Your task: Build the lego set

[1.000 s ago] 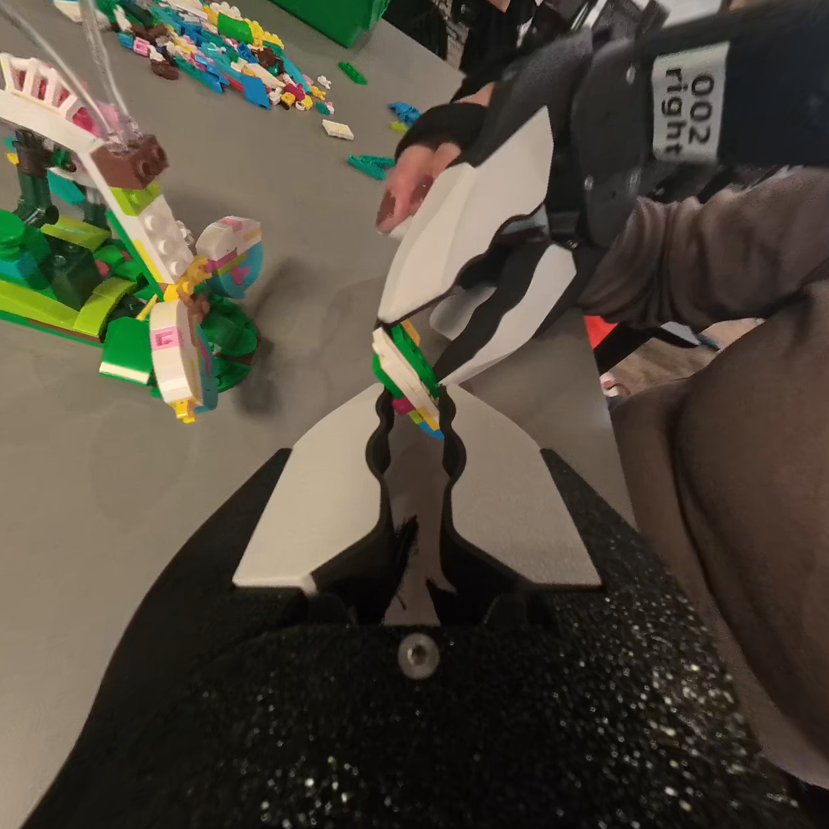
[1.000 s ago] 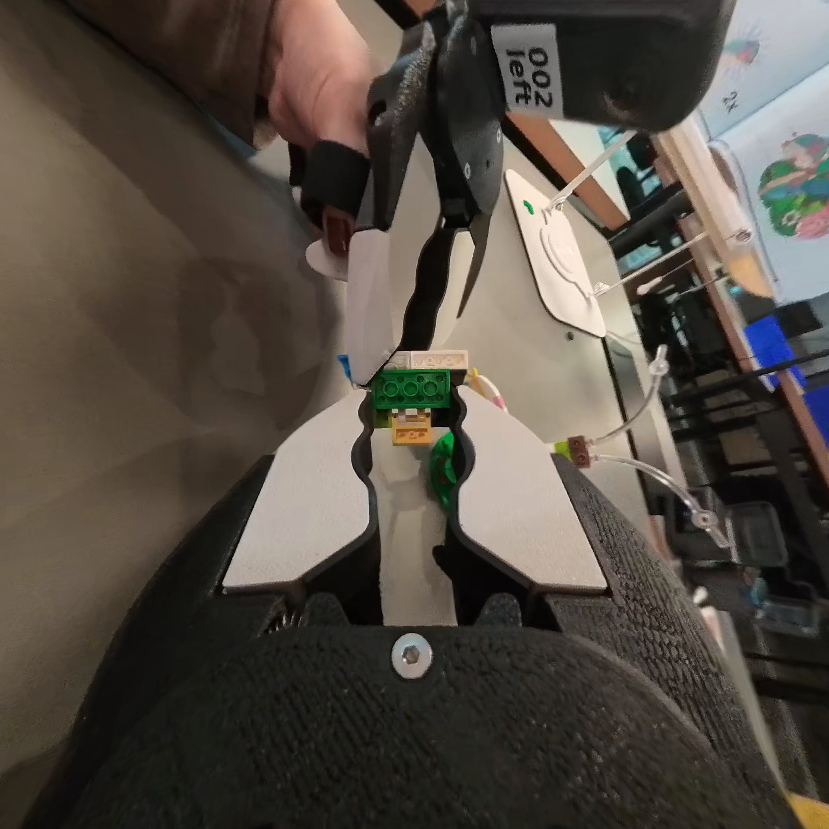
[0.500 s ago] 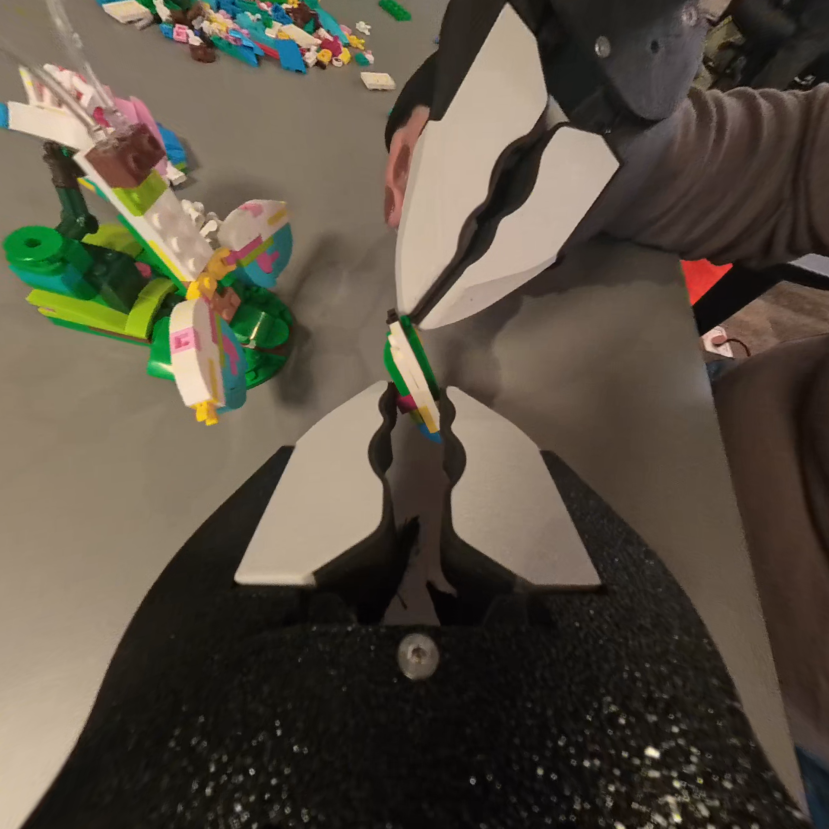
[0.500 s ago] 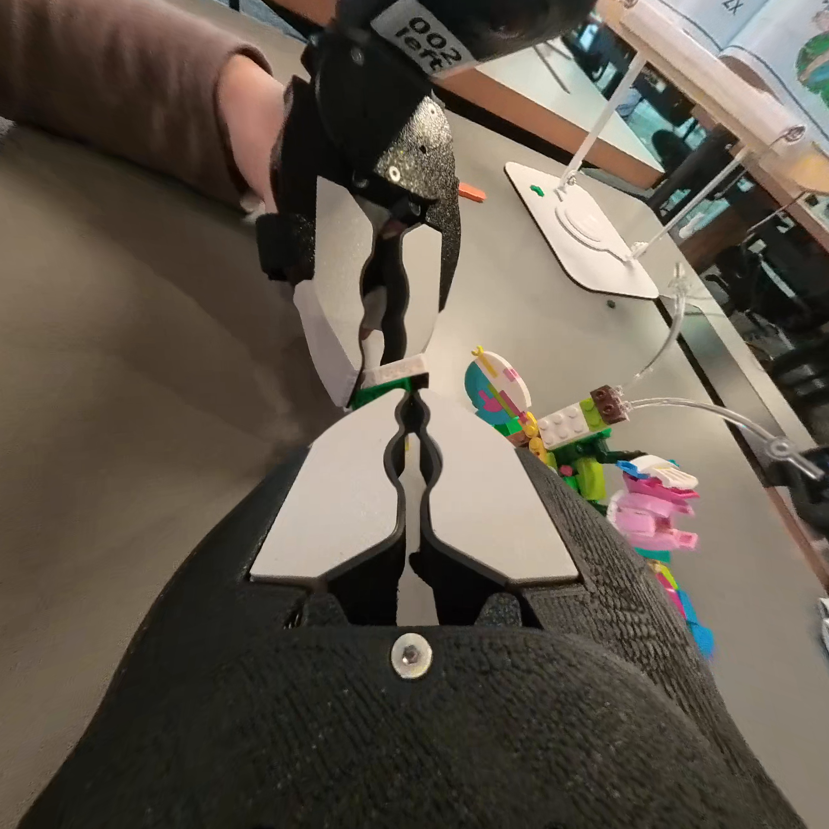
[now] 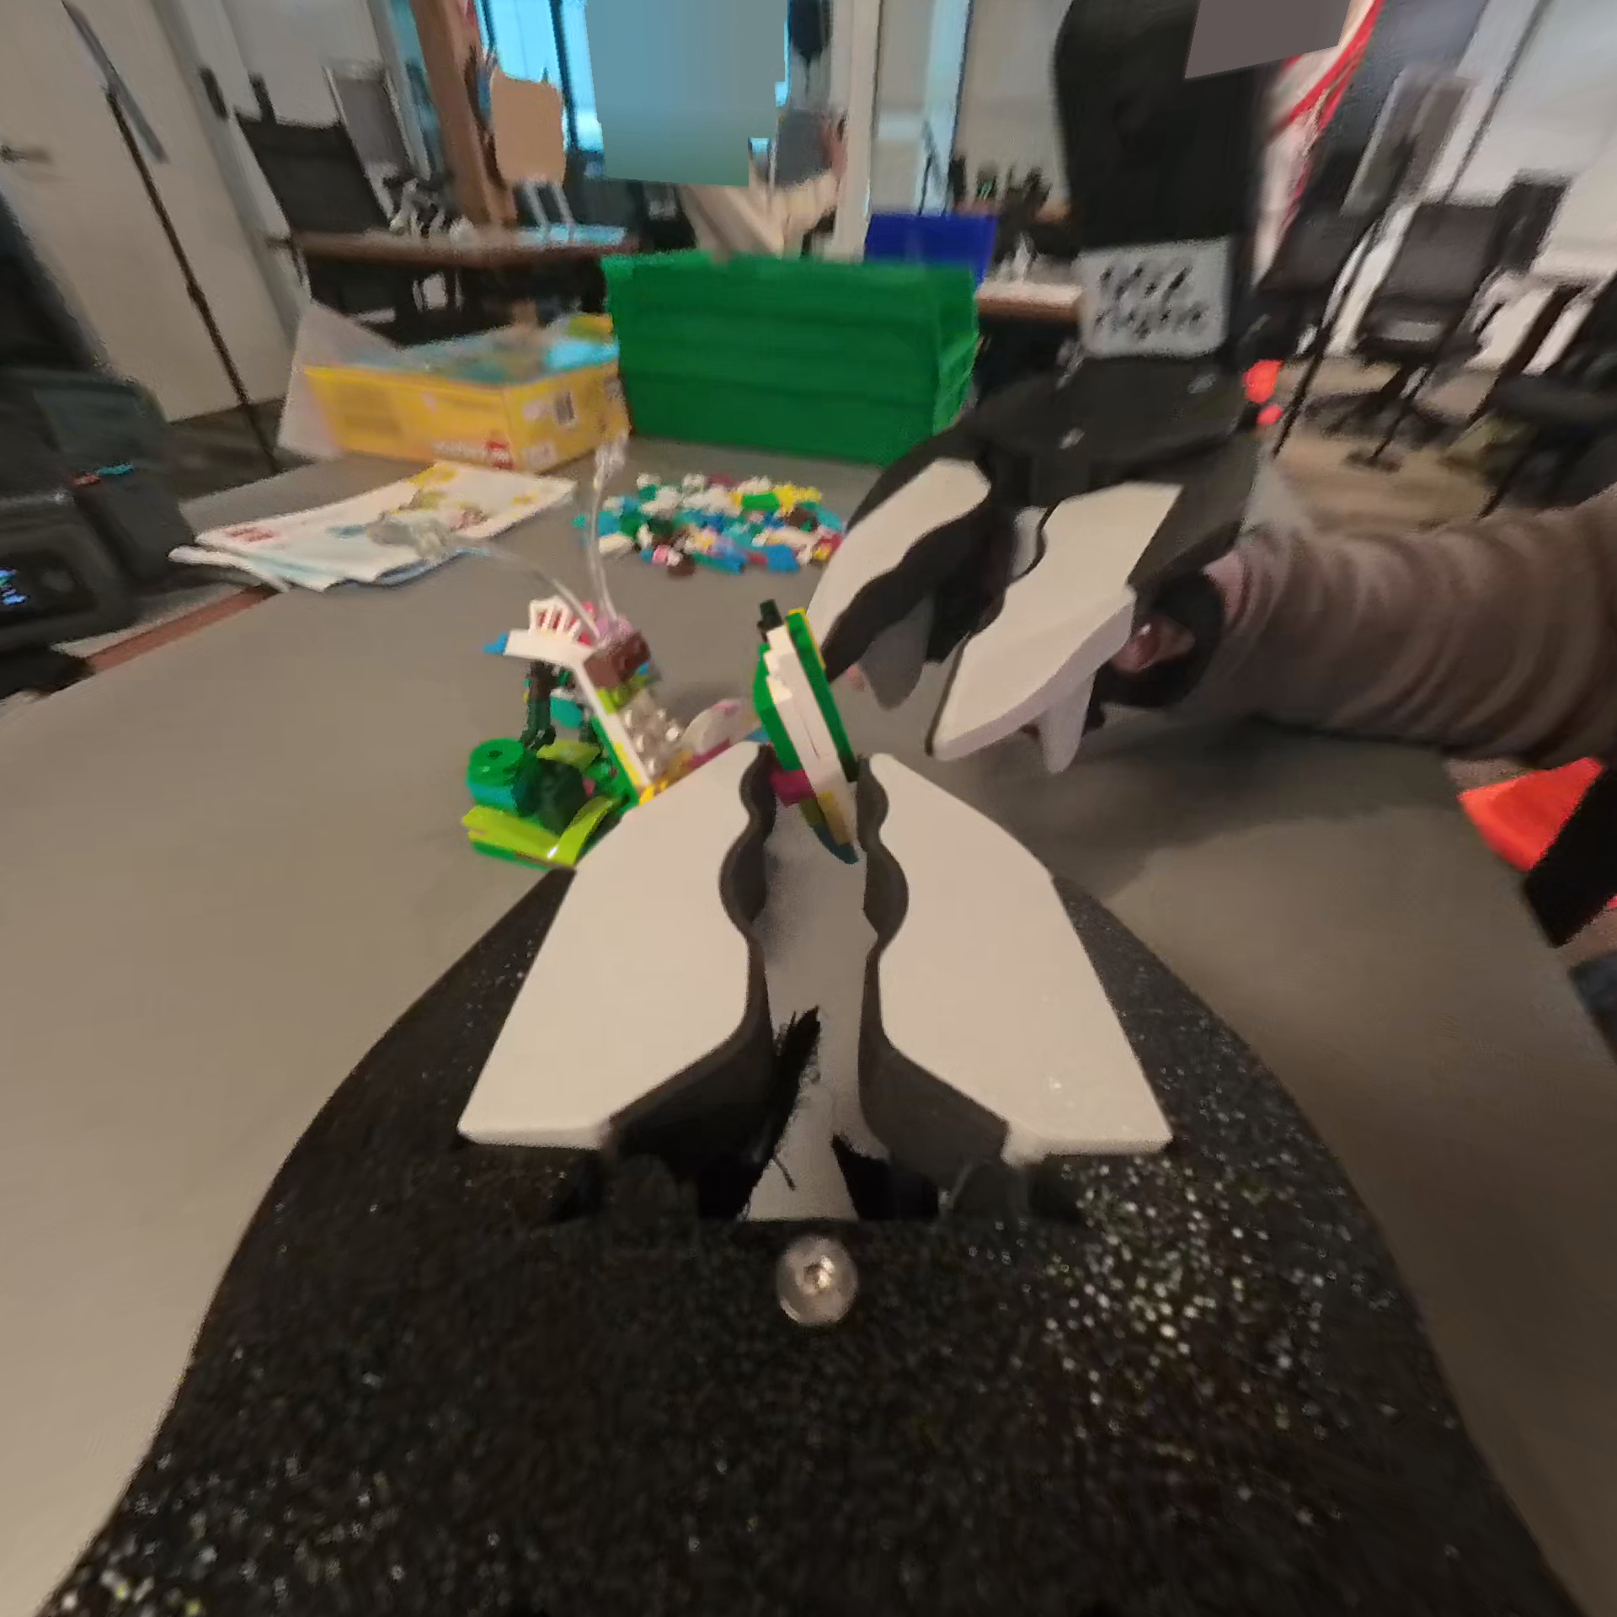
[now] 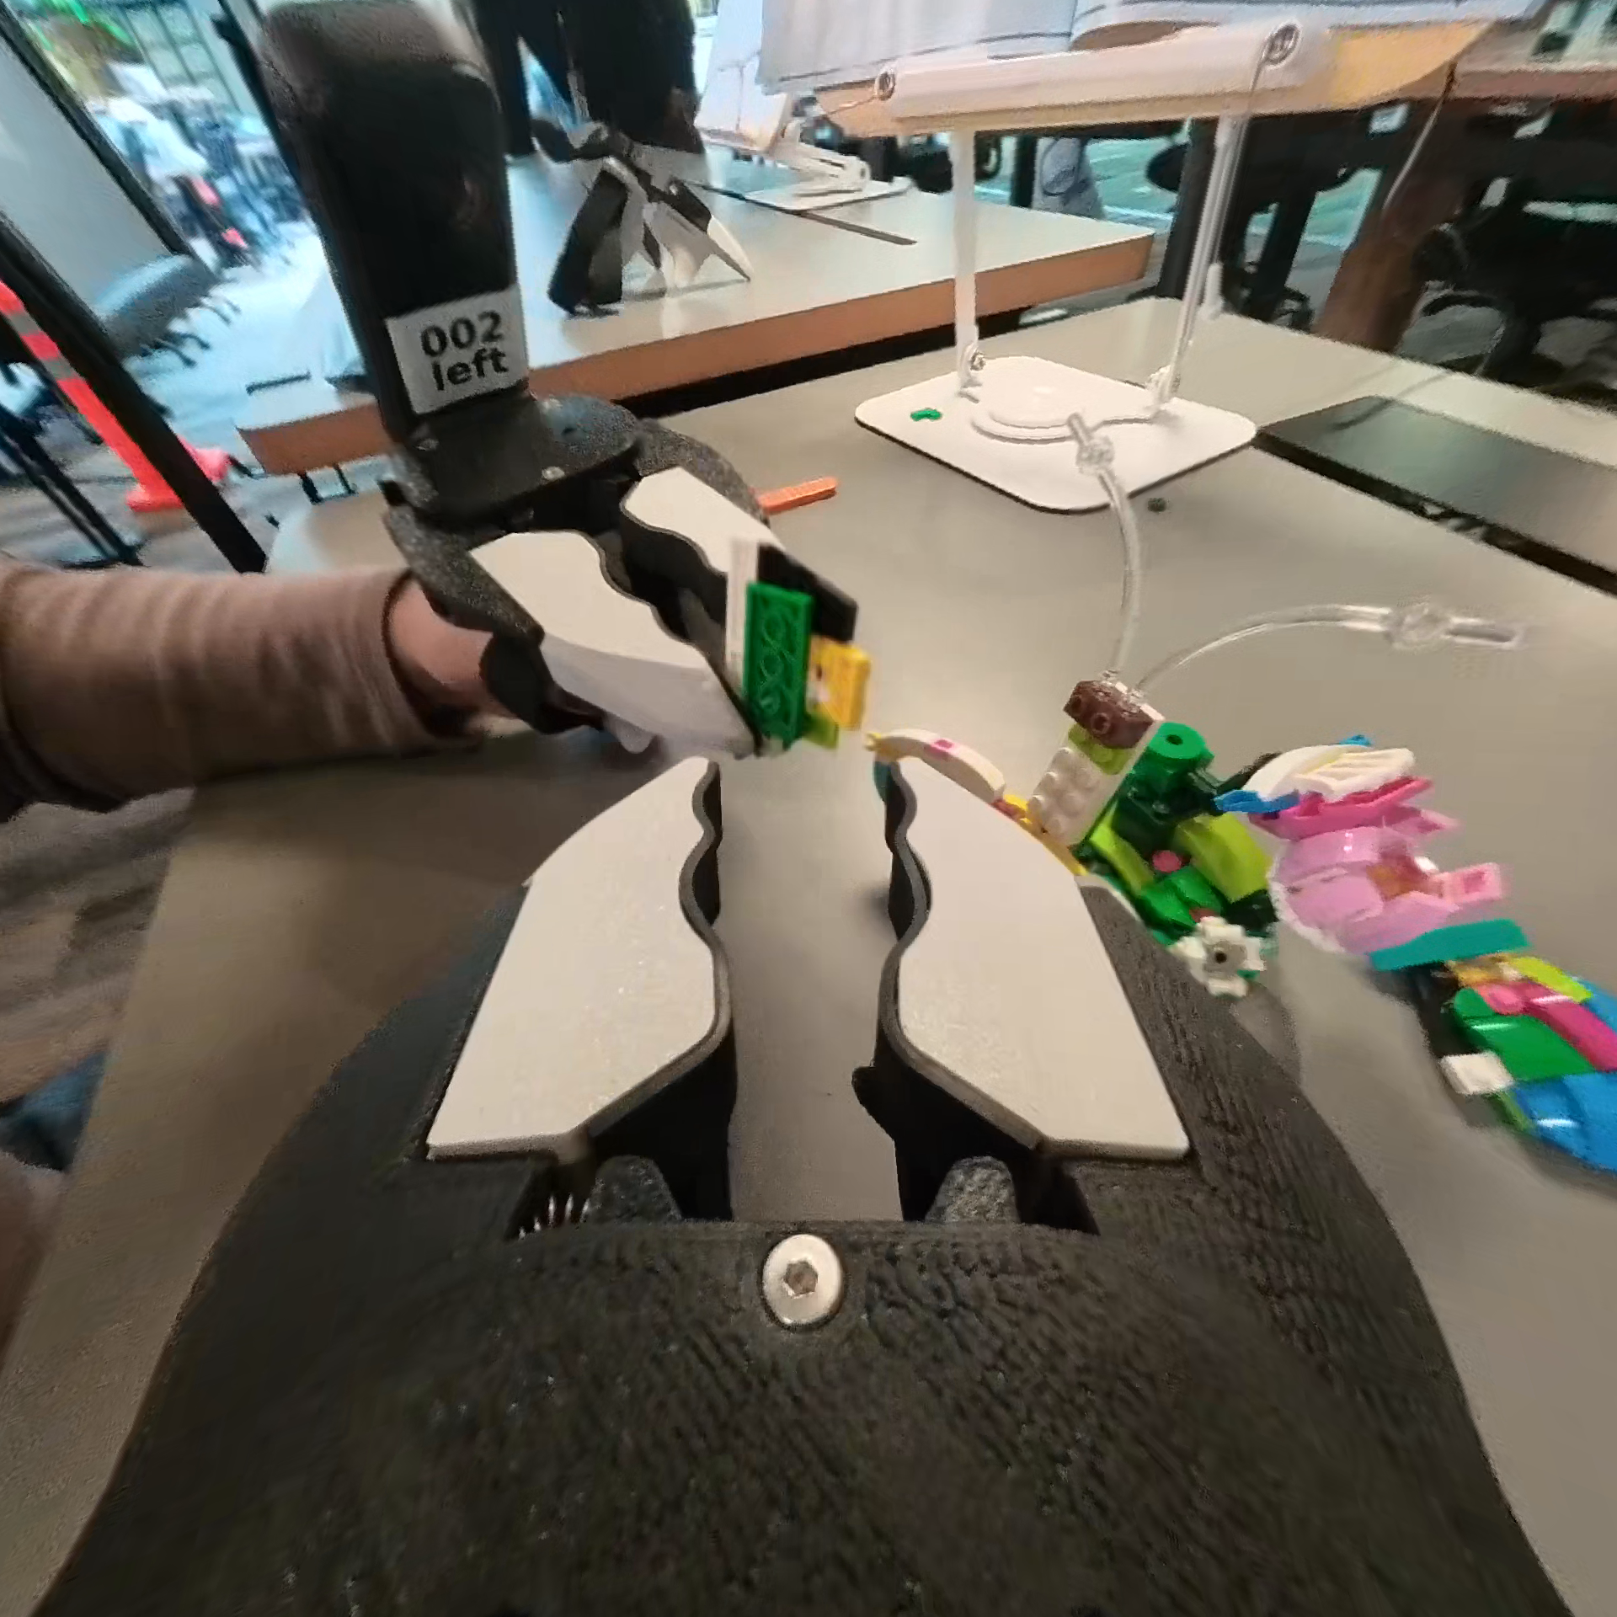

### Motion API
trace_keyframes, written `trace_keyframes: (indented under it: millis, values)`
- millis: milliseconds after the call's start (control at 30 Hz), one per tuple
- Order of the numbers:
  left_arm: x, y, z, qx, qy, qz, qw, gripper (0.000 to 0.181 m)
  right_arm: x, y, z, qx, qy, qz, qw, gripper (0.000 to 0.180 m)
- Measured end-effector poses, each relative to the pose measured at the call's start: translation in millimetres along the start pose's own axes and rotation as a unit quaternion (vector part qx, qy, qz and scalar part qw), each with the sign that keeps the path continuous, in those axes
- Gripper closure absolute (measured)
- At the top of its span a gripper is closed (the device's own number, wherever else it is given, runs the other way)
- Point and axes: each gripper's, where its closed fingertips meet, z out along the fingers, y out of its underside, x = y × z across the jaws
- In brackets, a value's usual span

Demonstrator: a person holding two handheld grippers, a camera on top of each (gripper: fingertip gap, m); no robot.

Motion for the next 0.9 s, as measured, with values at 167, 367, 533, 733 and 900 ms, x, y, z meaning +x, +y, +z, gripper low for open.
trace_keyframes:
  millis: [167, 367, 533, 733, 900]
  values:
    - [14, -8, -1, 0.036, 0.055, -0.018, 0.998, 0.163, -19, -7, 3, 0.039, -0.072, 0.059, 0.995, 0.151]
    - [21, -8, 1, 0.037, 0.07, -0.01, 0.997, 0.163, -22, -11, 1, 0.059, -0.099, 0.098, 0.989, 0.161]
    - [23, -6, 3, 0.025, 0.057, 0.026, 0.998, 0.164, -19, -9, -1, 0.061, -0.111, 0.131, 0.983, 0.169]
    - [21, 3, 5, -0.023, 0.035, 0.055, 0.998, 0.165, -16, -4, 0, 0.038, -0.063, 0.033, 0.997, 0.17]
    - [29, 9, 1, -0.041, 0.078, 0.057, 0.995, 0.166, -24, -11, -9, 0.066, -0.094, -0.02, 0.993, 0.157]
